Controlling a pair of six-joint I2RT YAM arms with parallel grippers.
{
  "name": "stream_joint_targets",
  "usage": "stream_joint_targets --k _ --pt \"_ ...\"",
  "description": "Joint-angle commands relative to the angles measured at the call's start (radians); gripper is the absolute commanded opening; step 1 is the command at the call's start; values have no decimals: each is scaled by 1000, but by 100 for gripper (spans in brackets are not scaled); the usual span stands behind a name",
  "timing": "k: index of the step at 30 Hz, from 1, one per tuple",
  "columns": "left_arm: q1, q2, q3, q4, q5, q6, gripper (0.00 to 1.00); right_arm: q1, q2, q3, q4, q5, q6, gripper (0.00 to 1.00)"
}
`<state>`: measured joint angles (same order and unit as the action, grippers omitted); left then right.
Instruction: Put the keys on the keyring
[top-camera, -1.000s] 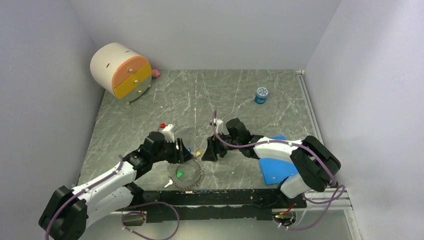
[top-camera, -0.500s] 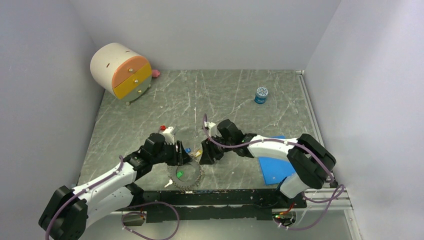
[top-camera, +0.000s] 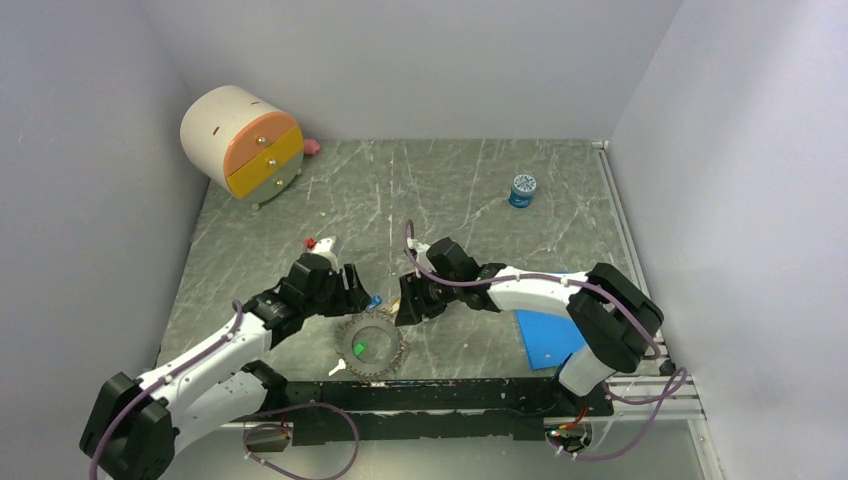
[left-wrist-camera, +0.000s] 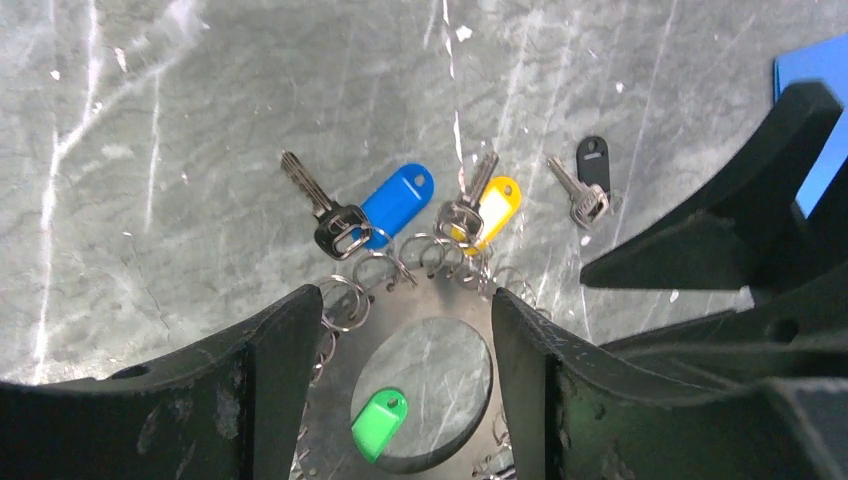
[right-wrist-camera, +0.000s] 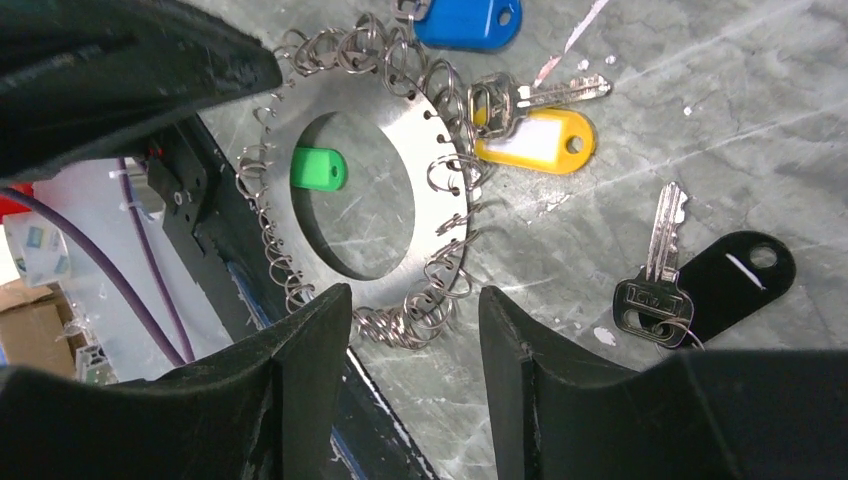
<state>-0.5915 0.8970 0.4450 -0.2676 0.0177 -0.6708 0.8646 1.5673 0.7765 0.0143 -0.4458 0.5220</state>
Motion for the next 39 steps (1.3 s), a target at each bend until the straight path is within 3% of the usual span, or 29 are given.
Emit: stream_joint_targets --k 1,7,19,33,39 --pt "51 64 71 -4 30 -14 68 11 20 54 -37 25 36 53" --pt "149 68 49 59 152 -54 68 17 54 90 -77 55 8 50" --pt "200 -12 2 51 155 -80 67 33 143 147 -87 76 -6 50" --pt "206 42 18 73 173 -83 66 43 179 149 -65 52 2 40" --pt "210 29 15 69 167 -85 66 44 183 167 -74 48 -11 29"
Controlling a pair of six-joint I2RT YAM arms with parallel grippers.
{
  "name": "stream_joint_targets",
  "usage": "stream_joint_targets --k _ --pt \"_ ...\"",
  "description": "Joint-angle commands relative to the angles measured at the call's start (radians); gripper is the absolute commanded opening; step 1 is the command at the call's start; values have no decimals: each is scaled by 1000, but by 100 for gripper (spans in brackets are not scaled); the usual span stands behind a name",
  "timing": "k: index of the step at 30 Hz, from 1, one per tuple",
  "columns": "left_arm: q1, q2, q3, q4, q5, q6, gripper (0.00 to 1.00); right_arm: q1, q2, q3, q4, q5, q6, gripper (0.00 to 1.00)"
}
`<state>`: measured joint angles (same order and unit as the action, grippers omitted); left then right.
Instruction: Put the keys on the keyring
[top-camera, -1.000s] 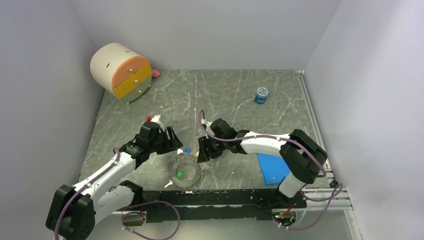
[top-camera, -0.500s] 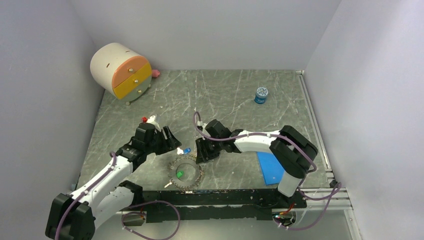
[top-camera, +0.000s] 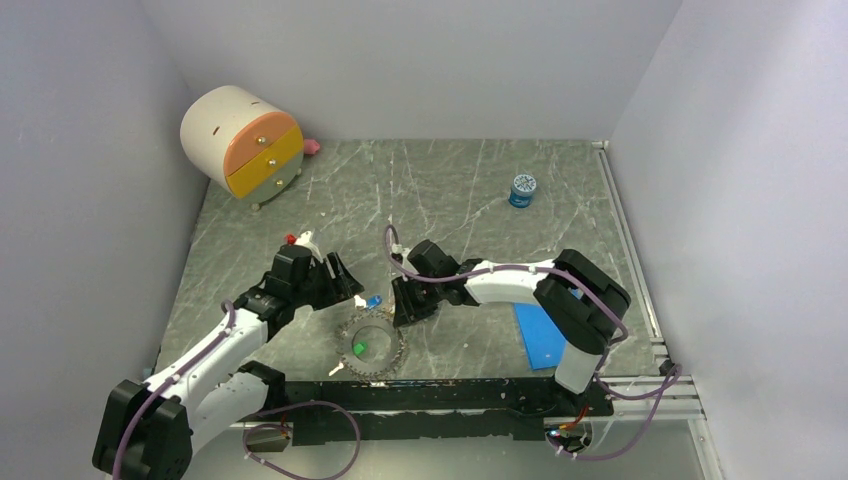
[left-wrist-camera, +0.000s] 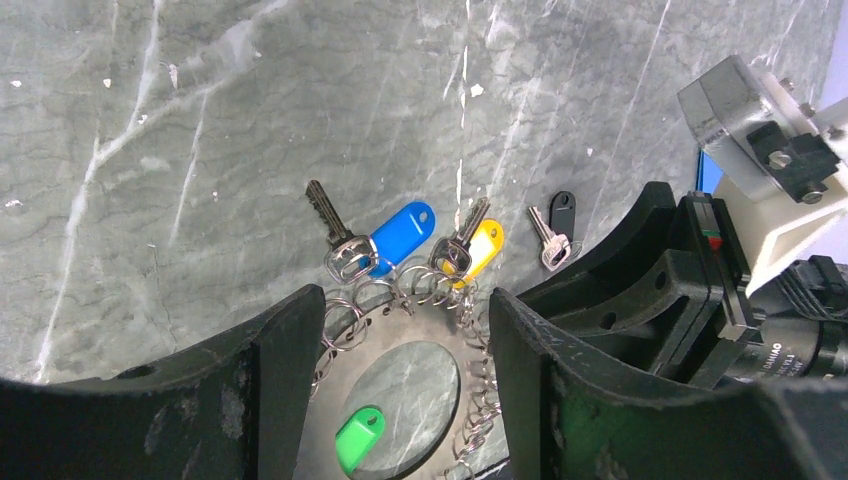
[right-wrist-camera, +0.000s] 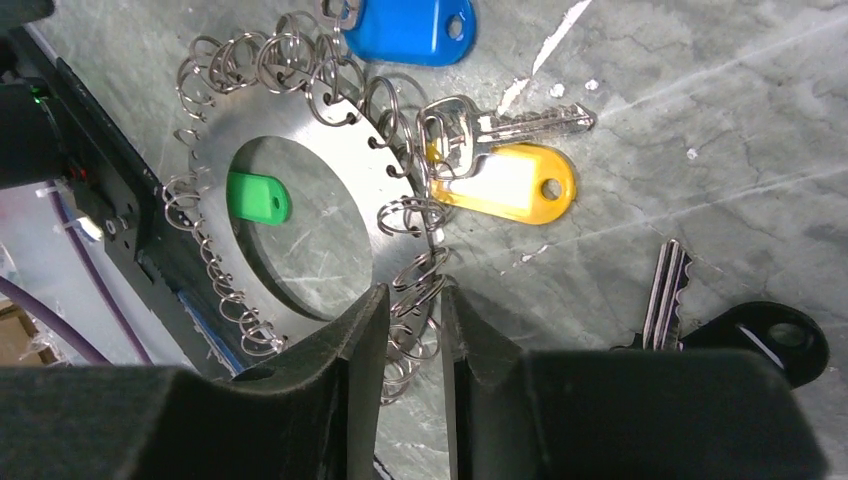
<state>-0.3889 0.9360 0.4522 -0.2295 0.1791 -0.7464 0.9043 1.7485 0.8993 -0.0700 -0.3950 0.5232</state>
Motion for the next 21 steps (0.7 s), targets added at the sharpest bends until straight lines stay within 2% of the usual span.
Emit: stream_joint_targets --k 1,6,14,21 --pt "8 -13 7 30 2 -10 66 3 0 47 6 0 -15 28" --pt "13 -22 3 27 -7 -11 66 3 -4 63 -17 0 -34 16" --pt "19 -7 11 30 1 -3 65 3 -5 95 -69 7 -88 1" --pt "22 -9 6 30 0 -2 65 4 -8 121 -94 -7 -150 1"
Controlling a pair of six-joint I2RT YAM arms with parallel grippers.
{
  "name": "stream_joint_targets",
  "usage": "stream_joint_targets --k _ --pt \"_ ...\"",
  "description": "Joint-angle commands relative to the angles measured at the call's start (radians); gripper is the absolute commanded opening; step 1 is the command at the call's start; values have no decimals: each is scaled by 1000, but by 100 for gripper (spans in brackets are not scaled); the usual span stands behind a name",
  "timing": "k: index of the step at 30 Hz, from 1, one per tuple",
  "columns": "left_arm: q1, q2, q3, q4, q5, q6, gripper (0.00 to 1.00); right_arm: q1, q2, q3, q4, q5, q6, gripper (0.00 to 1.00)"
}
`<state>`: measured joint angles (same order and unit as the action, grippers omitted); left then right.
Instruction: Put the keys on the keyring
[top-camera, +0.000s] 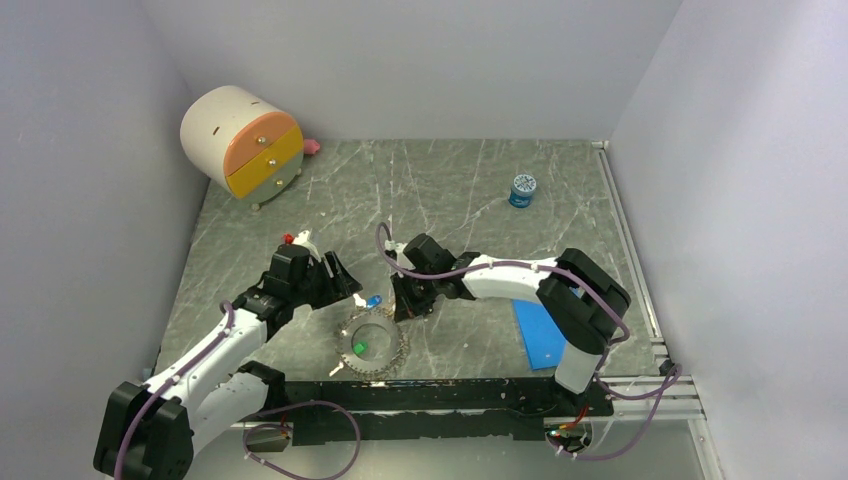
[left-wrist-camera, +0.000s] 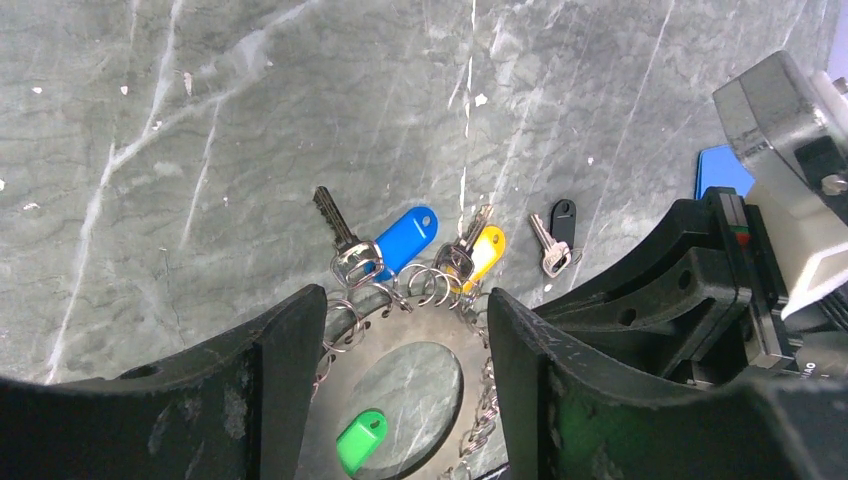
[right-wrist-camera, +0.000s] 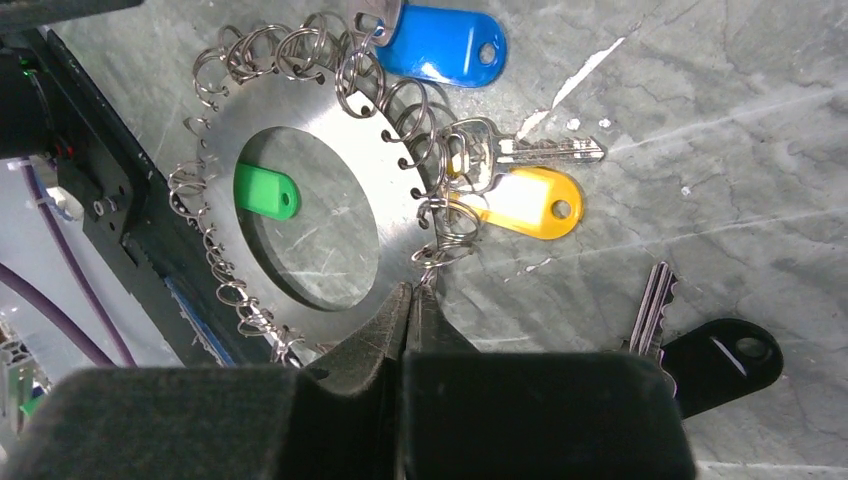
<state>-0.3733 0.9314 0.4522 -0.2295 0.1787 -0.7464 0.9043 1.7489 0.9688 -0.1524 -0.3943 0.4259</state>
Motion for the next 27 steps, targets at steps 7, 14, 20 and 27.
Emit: stream_joint_targets --k 7,14,20,27 --pt "8 -3 3 29 1 1 65 4 -38 6 38 -47 -48 32" --pt "11 3 -5 34 2 0 65 4 -3 5 52 -62 -38 36" --pt "12 -3 -7 29 0 3 65 4 24 21 50 -44 -26 36" --pt "14 -3 -7 24 -1 5 65 5 43 26 30 -25 -23 36"
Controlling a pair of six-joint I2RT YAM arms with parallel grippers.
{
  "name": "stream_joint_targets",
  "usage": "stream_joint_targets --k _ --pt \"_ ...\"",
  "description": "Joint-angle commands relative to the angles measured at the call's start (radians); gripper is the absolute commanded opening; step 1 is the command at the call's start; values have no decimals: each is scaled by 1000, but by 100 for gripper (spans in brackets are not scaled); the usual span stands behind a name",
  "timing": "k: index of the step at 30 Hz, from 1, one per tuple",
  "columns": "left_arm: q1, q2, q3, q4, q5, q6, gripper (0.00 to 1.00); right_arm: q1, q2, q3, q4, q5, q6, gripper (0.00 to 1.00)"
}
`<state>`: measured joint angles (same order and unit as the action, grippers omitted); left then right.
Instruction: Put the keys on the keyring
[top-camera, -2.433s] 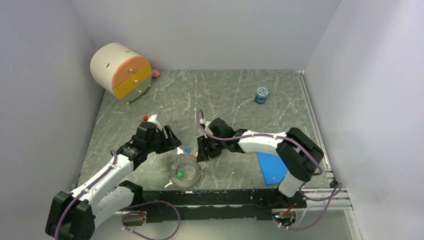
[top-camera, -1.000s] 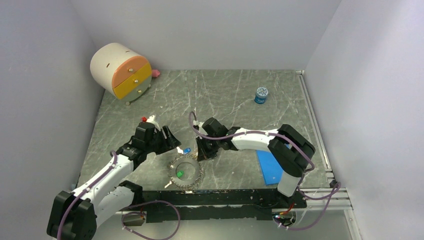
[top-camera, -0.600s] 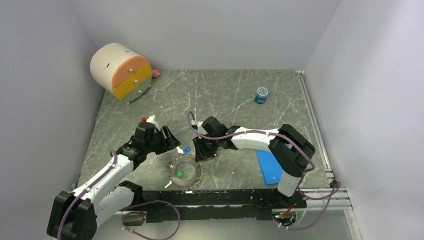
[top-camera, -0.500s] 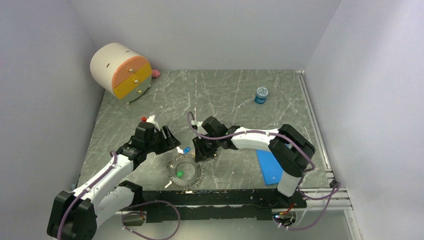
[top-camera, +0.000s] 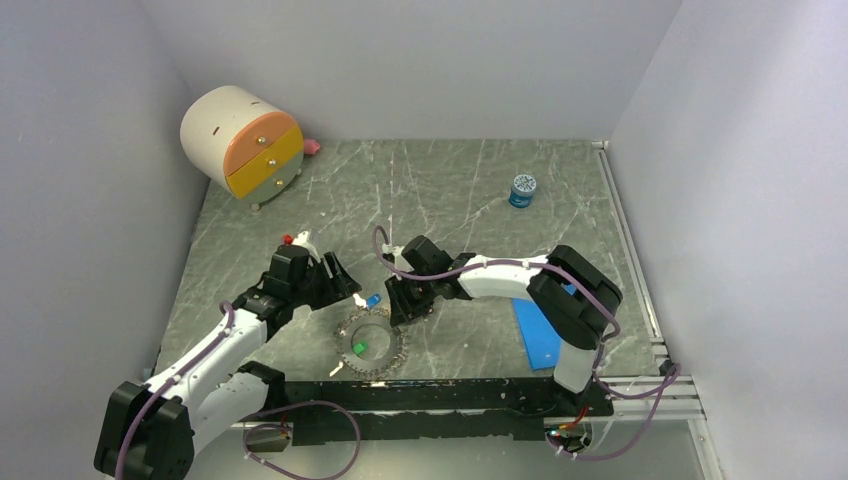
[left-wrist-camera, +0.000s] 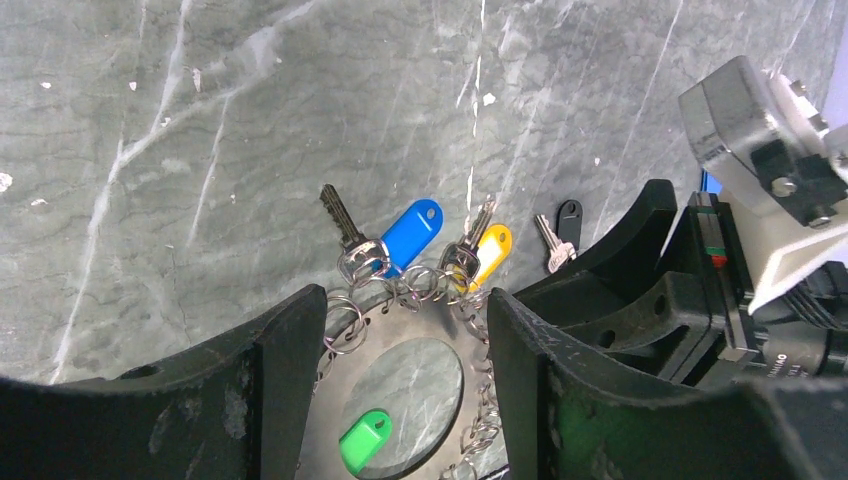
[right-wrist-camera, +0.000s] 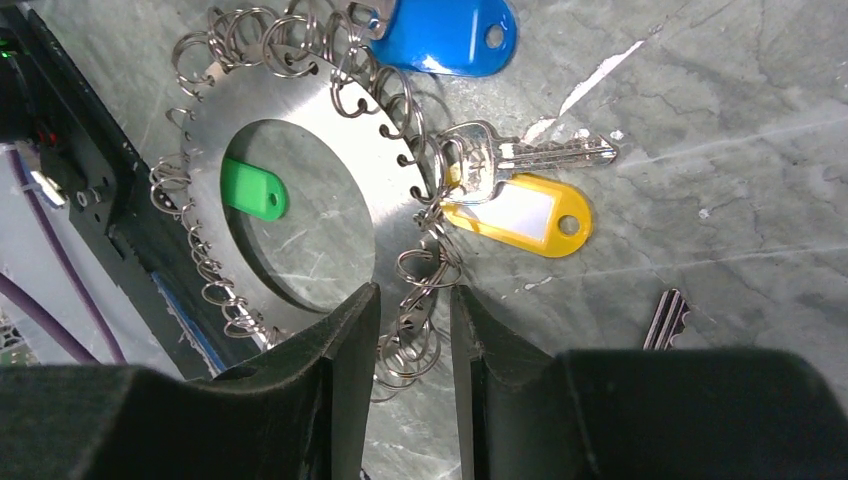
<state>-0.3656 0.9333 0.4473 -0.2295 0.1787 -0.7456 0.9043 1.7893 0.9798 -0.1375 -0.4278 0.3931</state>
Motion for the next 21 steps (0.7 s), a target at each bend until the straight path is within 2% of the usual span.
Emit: stream_joint_targets --k 1,5,15,21 --pt "7 -7 -2 24 0 4 65 5 4 14 15 9 11 36" --pt "8 -7 -7 31 1 -1 65 7 7 11 22 18 13 33" --pt "10 -16 -1 21 -4 0 64 6 -19 34 -16 15 -39 0" --pt "10 -27 17 -1 -23 24 64 7 -44 85 -97 6 -165 0"
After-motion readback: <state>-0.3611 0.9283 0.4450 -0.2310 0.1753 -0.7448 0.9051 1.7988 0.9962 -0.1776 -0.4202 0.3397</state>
